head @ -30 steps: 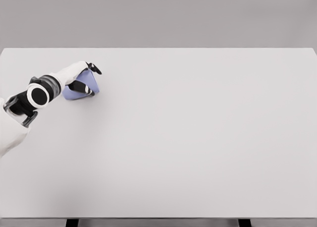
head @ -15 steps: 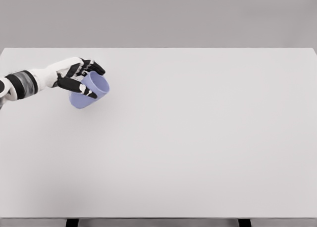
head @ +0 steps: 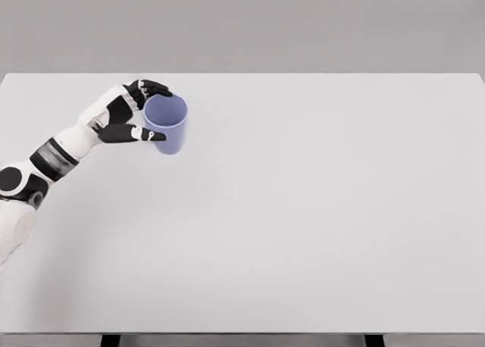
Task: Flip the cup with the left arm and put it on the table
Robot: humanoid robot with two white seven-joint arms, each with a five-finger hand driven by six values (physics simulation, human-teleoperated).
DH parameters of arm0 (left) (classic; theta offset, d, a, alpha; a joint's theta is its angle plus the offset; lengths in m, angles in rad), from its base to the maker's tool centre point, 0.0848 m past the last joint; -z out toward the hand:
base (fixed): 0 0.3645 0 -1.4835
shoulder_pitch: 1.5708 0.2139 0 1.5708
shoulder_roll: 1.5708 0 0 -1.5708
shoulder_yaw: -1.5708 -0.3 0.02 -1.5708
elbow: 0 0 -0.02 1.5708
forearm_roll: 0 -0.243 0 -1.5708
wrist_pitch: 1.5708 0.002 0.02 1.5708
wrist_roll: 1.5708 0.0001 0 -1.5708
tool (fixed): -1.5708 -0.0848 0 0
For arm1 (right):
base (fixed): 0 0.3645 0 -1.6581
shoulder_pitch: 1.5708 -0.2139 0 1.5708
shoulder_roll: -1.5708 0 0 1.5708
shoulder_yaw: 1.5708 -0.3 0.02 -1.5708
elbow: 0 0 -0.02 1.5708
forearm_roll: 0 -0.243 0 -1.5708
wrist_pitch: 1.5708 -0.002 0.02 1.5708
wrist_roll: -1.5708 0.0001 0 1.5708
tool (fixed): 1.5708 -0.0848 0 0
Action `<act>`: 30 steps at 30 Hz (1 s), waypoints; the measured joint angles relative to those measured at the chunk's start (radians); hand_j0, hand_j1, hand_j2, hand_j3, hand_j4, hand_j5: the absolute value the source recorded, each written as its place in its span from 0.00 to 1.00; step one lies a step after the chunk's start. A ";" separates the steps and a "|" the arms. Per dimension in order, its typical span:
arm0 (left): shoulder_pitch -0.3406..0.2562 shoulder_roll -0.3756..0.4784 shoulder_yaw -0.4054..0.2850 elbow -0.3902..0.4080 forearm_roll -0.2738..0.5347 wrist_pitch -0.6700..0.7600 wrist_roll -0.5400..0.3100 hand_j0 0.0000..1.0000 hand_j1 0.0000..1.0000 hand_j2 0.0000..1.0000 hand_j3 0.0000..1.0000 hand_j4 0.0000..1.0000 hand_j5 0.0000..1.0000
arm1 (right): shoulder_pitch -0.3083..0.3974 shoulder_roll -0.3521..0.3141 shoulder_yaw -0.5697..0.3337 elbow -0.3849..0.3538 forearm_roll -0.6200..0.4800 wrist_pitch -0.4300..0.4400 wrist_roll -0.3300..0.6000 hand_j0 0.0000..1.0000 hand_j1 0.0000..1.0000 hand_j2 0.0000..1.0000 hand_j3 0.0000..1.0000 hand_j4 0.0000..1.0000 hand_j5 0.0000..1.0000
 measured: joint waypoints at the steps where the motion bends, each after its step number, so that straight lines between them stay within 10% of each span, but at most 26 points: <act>1: 0.002 -0.014 0.005 0.003 0.003 -0.027 0.000 0.69 0.69 0.69 0.69 0.69 0.69 | 0.000 0.000 0.000 0.000 0.000 0.000 0.000 1.00 1.00 1.00 1.00 1.00 1.00; 6: 0.023 -0.055 0.011 0.010 0.004 -0.084 -0.001 0.71 0.71 0.71 0.71 0.71 0.71 | 0.000 0.000 0.000 0.000 0.000 0.000 0.000 1.00 1.00 1.00 1.00 1.00 1.00; 11: 0.029 -0.081 0.007 0.011 -0.007 -0.094 -0.001 1.00 1.00 1.00 1.00 1.00 1.00 | 0.000 0.000 0.000 0.000 0.000 0.000 0.000 1.00 1.00 1.00 1.00 1.00 1.00; 24: 0.012 -0.085 0.004 0.003 -0.022 -0.094 -0.001 1.00 1.00 1.00 1.00 1.00 1.00 | 0.000 0.000 0.000 0.000 0.000 0.000 0.000 1.00 1.00 1.00 1.00 1.00 1.00; 30: -0.155 0.156 0.009 0.020 -0.371 -0.094 -0.001 1.00 1.00 1.00 1.00 1.00 1.00 | 0.000 0.000 0.000 0.000 0.000 0.000 0.000 1.00 1.00 1.00 1.00 1.00 1.00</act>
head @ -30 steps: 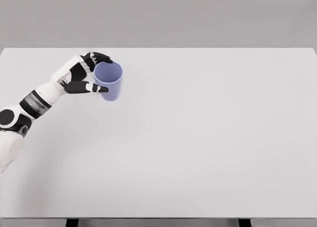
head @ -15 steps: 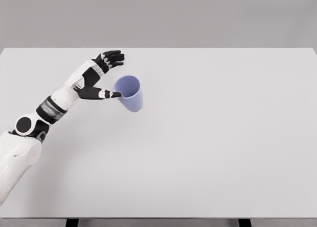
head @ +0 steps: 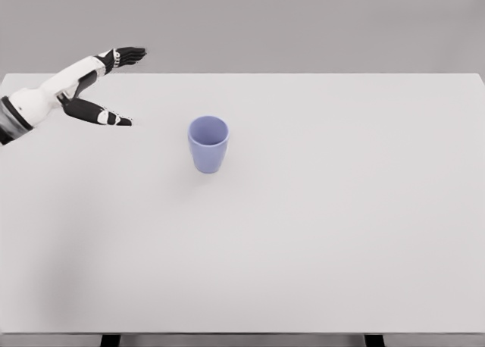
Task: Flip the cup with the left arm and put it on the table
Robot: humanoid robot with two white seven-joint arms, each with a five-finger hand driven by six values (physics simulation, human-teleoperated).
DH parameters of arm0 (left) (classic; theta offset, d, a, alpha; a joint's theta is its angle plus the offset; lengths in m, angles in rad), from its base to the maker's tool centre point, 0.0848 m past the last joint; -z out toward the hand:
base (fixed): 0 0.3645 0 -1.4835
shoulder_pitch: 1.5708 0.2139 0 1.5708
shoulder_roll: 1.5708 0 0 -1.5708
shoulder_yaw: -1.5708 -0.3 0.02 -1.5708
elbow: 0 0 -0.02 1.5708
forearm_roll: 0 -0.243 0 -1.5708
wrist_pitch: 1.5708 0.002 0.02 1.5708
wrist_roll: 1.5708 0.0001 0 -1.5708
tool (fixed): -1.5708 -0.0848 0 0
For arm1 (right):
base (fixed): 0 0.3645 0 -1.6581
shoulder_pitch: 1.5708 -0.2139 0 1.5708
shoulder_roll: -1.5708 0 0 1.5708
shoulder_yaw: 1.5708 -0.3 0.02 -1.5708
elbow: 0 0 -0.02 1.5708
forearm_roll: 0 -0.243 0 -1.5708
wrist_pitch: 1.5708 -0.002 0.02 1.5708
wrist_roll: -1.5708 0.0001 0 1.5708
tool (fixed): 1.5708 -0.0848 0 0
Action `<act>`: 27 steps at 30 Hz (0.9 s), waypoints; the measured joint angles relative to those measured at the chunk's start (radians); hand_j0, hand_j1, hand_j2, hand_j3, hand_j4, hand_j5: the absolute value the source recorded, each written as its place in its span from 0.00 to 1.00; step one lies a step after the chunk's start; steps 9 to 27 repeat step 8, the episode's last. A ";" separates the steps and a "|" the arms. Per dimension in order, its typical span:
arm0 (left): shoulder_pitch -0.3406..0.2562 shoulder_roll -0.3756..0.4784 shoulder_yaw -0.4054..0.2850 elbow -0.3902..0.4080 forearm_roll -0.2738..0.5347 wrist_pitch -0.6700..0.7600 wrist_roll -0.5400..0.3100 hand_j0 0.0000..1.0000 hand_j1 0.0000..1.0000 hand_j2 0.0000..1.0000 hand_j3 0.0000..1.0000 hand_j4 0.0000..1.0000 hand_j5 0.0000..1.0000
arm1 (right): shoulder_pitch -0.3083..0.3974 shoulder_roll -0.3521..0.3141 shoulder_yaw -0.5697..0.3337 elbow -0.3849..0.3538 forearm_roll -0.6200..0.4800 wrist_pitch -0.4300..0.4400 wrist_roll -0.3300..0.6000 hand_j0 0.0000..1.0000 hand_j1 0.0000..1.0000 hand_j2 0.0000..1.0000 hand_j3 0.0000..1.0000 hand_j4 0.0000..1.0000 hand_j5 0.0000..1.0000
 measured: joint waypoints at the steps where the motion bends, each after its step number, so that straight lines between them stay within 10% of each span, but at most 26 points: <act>1: -0.011 0.033 0.000 0.002 -0.089 -0.001 0.000 1.00 1.00 1.00 1.00 1.00 1.00 | 0.000 0.000 0.000 0.000 0.000 0.000 0.000 1.00 1.00 1.00 1.00 1.00 1.00; 8: -0.014 0.096 -0.013 -0.003 -0.512 -0.029 0.000 1.00 1.00 1.00 1.00 1.00 1.00 | 0.000 0.000 0.000 0.000 0.000 0.000 0.000 1.00 1.00 1.00 1.00 1.00 1.00; 27: -0.014 0.096 -0.013 -0.003 -0.512 -0.029 0.000 1.00 1.00 1.00 1.00 1.00 1.00 | 0.000 0.000 0.000 0.000 0.000 0.000 0.000 1.00 1.00 1.00 1.00 1.00 1.00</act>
